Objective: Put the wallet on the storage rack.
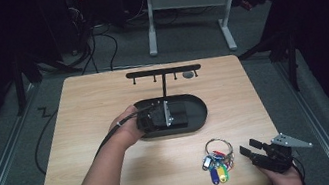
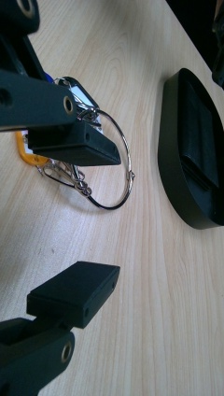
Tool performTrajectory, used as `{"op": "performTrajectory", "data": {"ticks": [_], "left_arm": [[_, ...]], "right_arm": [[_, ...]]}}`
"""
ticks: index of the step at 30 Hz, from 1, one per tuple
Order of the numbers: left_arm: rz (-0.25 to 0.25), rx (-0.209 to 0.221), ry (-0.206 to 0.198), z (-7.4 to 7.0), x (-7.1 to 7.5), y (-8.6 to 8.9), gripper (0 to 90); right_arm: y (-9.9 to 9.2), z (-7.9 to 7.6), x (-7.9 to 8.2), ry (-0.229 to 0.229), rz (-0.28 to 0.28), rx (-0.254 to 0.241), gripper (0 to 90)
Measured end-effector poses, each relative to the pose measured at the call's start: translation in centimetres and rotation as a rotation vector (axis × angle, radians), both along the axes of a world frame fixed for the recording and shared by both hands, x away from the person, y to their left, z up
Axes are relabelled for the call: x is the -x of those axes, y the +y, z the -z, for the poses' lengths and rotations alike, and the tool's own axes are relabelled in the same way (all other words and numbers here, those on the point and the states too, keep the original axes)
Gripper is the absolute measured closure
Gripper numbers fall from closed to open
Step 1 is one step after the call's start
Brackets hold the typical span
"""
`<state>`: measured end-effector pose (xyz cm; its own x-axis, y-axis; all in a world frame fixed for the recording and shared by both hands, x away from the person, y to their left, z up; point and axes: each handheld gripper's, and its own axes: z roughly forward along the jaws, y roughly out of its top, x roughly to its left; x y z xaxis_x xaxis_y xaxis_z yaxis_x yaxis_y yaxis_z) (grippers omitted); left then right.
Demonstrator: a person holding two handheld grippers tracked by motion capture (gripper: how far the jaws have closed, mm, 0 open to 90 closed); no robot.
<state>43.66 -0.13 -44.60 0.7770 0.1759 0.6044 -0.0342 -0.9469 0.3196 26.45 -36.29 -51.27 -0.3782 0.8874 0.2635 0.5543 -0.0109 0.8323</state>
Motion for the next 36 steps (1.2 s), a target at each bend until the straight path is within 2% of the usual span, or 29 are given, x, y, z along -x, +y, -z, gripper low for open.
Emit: {"op": "performTrajectory", "data": {"ticks": [4,8,13,17,22,27,29,31,34,36], "left_arm": [[-0.027,0.05,0.046,0.0,0.6,0.9,58.1],[-0.049,0.159,0.119,0.0,1.6,2.6,57.4],[-0.089,0.259,0.153,0.2,3.1,5.0,57.5],[-0.128,0.294,0.177,0.6,4.1,6.6,57.2],[-0.186,0.359,0.203,1.3,5.1,8.6,56.2],[-0.256,0.426,0.198,2.7,6.6,10.8,54.4],[-0.275,0.456,0.22,3.2,7.2,11.5,51.7],[-0.294,0.508,0.29,4.1,8.1,12.4,46.3],[-0.306,0.524,0.283,5.0,9.6,13.2,41.5],[-0.326,0.561,0.296,5.5,10.5,14.2,40.1]], "right_arm": [[0.1,0.1,0.0,0.006,0.0,0.01,40.9],[0.1,0.1,0.0,0.007,0.0,0.016,41.0],[0.3,0.2,-0.1,0.014,-0.004,0.022,41.0],[0.3,0.3,-0.1,0.015,-0.01,0.028,41.0],[0.4,0.3,0.0,0.017,-0.009,0.029,41.0],[0.4,0.3,0.0,0.019,-0.007,0.03,41.0],[0.4,0.4,0.0,0.02,-0.007,0.031,41.0],[0.4,0.4,0.0,0.019,-0.008,0.032,41.0],[0.4,0.4,-0.1,0.02,-0.007,0.035,40.9],[0.5,0.4,-0.1,0.021,-0.007,0.037,40.9]]}}
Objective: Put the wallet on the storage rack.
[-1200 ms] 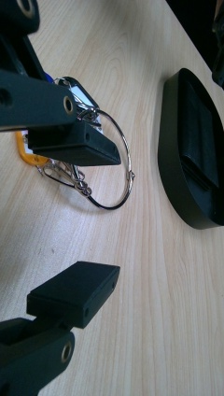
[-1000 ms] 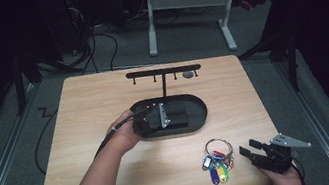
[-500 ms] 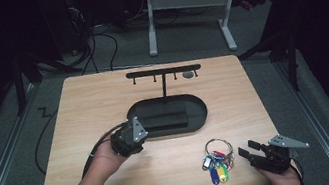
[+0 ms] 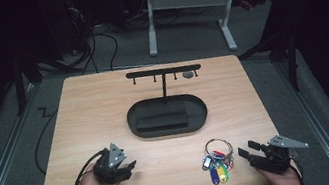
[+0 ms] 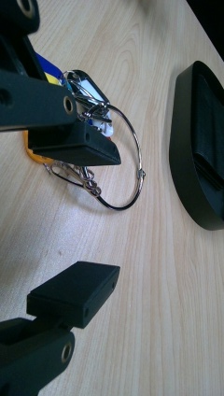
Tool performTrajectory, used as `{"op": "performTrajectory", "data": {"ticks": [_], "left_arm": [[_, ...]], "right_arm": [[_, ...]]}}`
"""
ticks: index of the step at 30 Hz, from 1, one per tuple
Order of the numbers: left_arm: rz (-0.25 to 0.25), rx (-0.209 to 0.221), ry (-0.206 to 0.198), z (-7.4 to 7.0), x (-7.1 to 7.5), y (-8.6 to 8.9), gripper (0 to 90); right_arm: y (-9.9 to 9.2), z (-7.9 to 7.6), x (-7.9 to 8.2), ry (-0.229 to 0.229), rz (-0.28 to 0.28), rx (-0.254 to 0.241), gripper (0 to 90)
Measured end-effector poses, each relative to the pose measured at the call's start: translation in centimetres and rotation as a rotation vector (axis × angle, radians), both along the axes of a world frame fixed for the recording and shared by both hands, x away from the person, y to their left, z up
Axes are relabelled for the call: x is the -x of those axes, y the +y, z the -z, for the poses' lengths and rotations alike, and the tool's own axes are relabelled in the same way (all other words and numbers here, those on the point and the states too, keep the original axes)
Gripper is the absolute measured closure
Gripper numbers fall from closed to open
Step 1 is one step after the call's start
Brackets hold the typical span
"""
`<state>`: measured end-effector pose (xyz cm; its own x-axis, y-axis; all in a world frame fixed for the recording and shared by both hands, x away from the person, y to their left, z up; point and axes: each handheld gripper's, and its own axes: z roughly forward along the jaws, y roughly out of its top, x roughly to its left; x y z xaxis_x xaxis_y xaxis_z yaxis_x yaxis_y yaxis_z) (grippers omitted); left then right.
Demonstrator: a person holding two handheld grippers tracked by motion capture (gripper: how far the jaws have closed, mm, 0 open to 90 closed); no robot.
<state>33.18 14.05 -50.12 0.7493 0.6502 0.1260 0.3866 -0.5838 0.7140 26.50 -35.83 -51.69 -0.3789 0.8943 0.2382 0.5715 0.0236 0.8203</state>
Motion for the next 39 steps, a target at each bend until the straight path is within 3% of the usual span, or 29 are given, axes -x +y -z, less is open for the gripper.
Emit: {"op": "performTrajectory", "data": {"ticks": [7,13,14,19,22,23,27,30,34,36,39], "left_arm": [[-0.08,0.109,0.004,0.8,2.9,2.6,36.7],[-0.096,0.147,-0.018,1.1,4.0,3.6,33.8],[-0.103,0.135,-0.028,1.0,3.9,3.7,33.5],[-0.117,0.163,-0.021,1.2,3.7,4.5,31.4],[-0.114,0.196,0.011,1.4,3.5,5.0,31.6],[-0.111,0.194,0.013,1.5,3.5,5.0,31.6],[-0.085,0.172,0.021,1.8,3.5,4.8,30.9],[-0.068,0.165,0.004,1.7,4.0,4.5,31.0],[-0.066,0.169,-0.014,1.6,4.2,4.6,31.2],[-0.072,0.146,-0.029,1.4,4.3,4.7,32.1],[-0.079,0.16,-0.032,1.4,4.3,4.7,32.1]], "right_arm": [[0.1,0.1,0.0,-0.004,-0.009,0.003,41.0],[0.2,0.0,-0.1,-0.014,0.002,0.021,41.3],[0.3,0.0,-0.1,-0.012,0.005,0.029,41.6],[1.1,-0.1,-0.1,-0.019,-0.004,0.103,41.8],[1.8,-0.2,-0.5,0.009,-0.031,0.164,42.8],[2.1,-0.2,-0.7,0.012,-0.037,0.203,42.7],[2.5,-0.4,-1.1,0.054,-0.018,0.241,42.6],[2.8,-0.9,-1.2,0.069,-0.003,0.268,42.4],[2.9,-1.7,-1.3,0.097,0.012,0.293,42.1],[2.9,-1.9,-1.4,0.111,0.013,0.305,41.9],[2.8,-2.1,-1.7,0.161,0.005,0.316,41.9]]}}
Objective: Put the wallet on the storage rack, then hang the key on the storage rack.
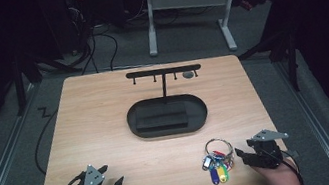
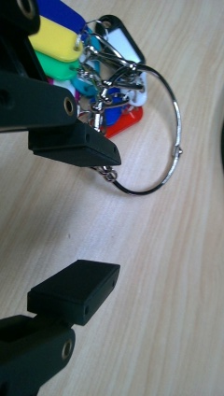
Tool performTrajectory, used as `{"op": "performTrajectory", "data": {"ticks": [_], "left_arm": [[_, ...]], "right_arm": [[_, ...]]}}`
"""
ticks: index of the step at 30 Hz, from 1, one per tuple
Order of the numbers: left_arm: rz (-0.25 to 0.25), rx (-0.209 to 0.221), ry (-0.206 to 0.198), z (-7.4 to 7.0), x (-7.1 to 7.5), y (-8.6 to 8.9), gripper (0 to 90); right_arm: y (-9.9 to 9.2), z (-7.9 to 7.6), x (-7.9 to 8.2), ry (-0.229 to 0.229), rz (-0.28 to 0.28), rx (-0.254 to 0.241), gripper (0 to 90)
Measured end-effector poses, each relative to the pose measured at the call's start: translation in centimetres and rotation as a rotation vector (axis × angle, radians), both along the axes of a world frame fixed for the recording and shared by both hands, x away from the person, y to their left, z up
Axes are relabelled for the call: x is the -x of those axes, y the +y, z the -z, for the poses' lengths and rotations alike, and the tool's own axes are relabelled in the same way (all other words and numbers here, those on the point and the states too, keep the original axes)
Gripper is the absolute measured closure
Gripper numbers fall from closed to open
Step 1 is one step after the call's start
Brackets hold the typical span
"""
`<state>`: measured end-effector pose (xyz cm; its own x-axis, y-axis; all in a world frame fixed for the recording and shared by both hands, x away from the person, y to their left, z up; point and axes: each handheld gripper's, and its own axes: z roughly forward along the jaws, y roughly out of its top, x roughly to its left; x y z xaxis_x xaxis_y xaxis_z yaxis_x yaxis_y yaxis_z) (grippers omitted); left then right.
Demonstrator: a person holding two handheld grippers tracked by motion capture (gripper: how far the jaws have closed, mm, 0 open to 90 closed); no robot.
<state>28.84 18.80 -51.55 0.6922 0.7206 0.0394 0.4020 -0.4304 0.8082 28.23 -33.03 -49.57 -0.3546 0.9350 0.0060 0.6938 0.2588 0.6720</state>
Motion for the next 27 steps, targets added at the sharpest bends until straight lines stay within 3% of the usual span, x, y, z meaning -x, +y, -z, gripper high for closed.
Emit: {"op": "performTrajectory", "data": {"ticks": [4,13,27], "left_arm": [[0.017,-0.017,-0.003,0.1,0.1,-0.2,31.4],[0.046,-0.046,-0.033,0.1,0.4,-1.1,31.3],[0.027,0.008,-0.05,-0.2,0.6,0.1,31.3]], "right_arm": [[0.0,-0.4,-0.4,0.051,-0.032,0.045,41.7],[-0.2,-0.9,-1.5,0.149,-0.034,0.044,40.7],[1.1,-2.9,-3.2,0.254,-0.07,0.134,39.3]]}}
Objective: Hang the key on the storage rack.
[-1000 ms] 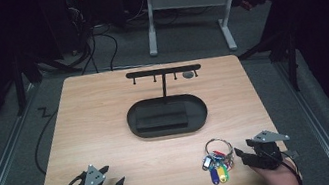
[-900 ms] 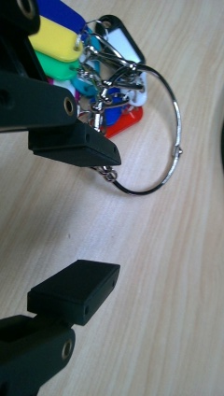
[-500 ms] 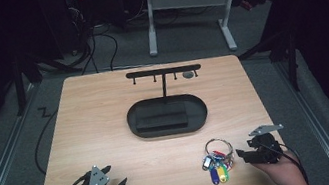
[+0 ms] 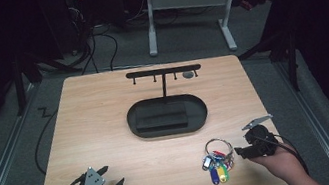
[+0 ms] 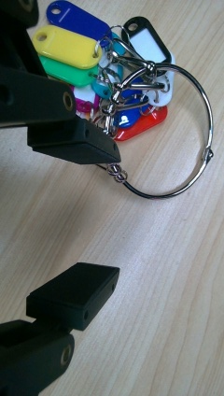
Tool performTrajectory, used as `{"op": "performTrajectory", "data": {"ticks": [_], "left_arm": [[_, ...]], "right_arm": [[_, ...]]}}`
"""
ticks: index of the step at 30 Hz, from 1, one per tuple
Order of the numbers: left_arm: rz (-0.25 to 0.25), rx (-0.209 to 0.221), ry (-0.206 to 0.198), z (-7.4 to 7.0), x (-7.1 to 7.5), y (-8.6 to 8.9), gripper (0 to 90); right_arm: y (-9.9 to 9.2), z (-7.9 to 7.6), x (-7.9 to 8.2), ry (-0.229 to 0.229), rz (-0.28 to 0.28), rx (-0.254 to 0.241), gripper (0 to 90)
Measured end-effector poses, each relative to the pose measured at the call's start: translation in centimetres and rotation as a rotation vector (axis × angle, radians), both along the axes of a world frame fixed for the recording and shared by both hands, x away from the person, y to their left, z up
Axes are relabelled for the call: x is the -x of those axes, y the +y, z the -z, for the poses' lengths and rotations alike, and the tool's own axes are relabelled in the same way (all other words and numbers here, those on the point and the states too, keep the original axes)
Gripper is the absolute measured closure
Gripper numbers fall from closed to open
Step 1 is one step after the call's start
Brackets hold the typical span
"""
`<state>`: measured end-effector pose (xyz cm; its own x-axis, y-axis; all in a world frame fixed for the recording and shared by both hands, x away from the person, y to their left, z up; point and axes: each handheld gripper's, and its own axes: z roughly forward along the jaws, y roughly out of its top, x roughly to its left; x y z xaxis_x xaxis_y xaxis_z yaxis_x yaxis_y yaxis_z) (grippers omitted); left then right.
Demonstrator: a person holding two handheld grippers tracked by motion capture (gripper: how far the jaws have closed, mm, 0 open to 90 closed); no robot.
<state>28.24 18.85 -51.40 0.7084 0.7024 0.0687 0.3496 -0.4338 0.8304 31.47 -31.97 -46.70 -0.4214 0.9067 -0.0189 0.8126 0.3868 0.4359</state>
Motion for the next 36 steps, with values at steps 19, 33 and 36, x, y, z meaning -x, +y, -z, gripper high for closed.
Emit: {"op": "performTrajectory", "data": {"ticks": [19,33,36], "left_arm": [[0.018,-0.004,-0.004,0.1,0.6,0.1,30.0],[0.029,0.007,-0.015,-0.2,0.7,0.4,29.7],[0.03,0.007,-0.012,0.1,0.8,0.6,29.7]], "right_arm": [[4.9,-2.7,-1.6,0.136,-0.138,0.16,39.1],[9.7,-1.9,-3.2,0.205,-0.258,0.171,43.1],[10.5,-1.4,-3.8,0.232,-0.282,0.156,44.5]]}}
